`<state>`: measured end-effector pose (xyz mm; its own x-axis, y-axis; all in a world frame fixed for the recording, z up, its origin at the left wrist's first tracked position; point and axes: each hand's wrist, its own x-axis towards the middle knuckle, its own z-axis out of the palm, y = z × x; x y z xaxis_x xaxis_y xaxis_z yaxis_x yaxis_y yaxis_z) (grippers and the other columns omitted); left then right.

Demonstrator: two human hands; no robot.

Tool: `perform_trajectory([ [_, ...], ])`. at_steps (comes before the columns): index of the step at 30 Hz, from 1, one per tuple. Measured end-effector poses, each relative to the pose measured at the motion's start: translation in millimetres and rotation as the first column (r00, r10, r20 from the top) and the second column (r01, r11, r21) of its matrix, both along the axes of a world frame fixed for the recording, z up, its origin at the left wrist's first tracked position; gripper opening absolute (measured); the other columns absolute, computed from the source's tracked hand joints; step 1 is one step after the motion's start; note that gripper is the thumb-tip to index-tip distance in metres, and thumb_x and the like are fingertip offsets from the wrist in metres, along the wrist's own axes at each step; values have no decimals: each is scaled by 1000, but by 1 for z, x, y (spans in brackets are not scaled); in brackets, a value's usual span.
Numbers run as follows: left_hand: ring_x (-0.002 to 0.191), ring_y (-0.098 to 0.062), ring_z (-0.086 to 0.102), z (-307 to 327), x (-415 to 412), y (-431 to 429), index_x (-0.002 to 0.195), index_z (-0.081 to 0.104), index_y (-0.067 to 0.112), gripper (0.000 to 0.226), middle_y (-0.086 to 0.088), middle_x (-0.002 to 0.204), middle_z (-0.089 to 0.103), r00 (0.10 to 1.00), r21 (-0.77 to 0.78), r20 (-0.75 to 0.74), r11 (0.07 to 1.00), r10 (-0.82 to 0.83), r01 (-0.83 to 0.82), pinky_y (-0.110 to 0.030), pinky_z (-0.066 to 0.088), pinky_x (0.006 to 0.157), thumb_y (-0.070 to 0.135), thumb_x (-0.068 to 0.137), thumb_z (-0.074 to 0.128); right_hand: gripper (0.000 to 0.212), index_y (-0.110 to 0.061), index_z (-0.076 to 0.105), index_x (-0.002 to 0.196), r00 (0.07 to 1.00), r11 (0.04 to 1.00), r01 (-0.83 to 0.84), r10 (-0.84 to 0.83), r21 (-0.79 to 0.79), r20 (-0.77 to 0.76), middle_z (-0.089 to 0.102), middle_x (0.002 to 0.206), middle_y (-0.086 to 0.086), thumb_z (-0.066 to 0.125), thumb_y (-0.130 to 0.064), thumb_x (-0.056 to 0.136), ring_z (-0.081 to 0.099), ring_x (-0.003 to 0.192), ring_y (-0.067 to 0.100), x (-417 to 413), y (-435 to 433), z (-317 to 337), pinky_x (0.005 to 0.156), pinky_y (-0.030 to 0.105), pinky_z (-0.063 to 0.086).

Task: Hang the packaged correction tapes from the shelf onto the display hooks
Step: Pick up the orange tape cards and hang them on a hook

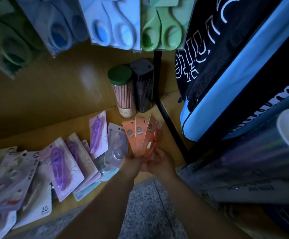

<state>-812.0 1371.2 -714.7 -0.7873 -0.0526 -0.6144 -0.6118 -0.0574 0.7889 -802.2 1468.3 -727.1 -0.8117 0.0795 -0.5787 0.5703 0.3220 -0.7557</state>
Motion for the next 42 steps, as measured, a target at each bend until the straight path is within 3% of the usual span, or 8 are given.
perform_trajectory([
  [4,63,-12,60,2,3,-1,94,61,9,20,-2,73,62,999,109,22,993,-45,42,-13,48,44,-4,85,50,48,-12,42,134,997,994,69,-72,-80,-34,49,135,10,53,-3,88,47,126,27,0,3,-2,88,24,39],
  [9,70,-17,57,7,4,2,83,57,15,19,-1,66,66,998,183,7,981,-60,58,-27,47,66,-2,87,49,16,-22,60,92,950,925,302,-312,-232,-6,57,124,10,51,-8,89,53,110,24,-6,0,-4,98,36,42],
  [11,71,-16,56,7,6,2,78,54,18,25,8,55,67,997,186,-2,980,-77,76,-27,46,66,-3,88,47,26,-19,58,113,950,922,307,-313,-238,13,55,122,4,52,-11,88,52,114,24,-5,4,-3,90,31,43],
  [16,78,-13,56,12,15,0,87,50,20,25,1,86,59,996,223,-5,971,-84,83,-29,47,66,-5,89,46,52,-14,46,133,931,887,359,-361,-291,50,54,132,8,62,-10,83,53,120,29,-1,12,5,101,40,44],
  [23,81,-15,61,49,43,-22,96,50,23,37,0,92,62,996,296,-52,951,-78,90,-29,51,65,-2,73,64,14,-21,62,84,990,926,106,-131,-363,-44,67,87,3,59,-7,85,62,78,13,24,18,58,68,22,52],
  [29,82,-20,68,132,95,-54,115,46,15,60,-6,94,70,981,337,-162,929,-101,152,-28,57,57,0,61,67,38,-17,51,120,980,958,-167,135,-232,-149,61,105,-2,60,-10,84,57,104,16,61,10,145,97,31,44],
  [37,81,-18,65,251,181,-81,112,44,15,76,-10,101,64,893,234,-440,948,-95,216,-24,54,56,4,43,73,24,-22,57,89,905,927,-308,215,-215,-366,62,84,-8,63,-1,79,58,76,3,135,-11,271,64,14,45],
  [42,77,-14,69,317,216,-88,115,46,14,78,-7,98,65,811,240,-585,957,9,162,-28,56,57,16,45,80,28,-23,60,93,827,898,-380,222,-223,-517,66,88,-4,68,-9,70,62,85,8,166,-22,351,75,16,50],
])
